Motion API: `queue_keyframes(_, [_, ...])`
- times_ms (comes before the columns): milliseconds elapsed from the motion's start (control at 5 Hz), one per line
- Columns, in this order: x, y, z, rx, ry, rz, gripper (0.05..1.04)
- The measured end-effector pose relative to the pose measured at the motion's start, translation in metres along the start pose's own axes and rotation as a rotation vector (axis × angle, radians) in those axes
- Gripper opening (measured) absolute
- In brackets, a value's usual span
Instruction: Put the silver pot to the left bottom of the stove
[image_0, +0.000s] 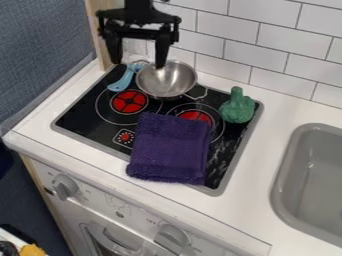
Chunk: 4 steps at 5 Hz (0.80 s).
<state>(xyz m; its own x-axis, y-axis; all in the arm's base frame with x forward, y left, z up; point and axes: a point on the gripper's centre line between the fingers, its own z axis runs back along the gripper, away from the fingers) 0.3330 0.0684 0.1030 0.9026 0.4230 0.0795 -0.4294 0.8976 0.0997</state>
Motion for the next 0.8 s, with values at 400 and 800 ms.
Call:
queue_keyframes(400, [0.022, 0.002, -0.039, 0.018, -0.067, 0.123, 1.0])
queue_keyframes(800, [0.028, -0.018, -0.071, 0.036, -0.057, 0.095, 1.0])
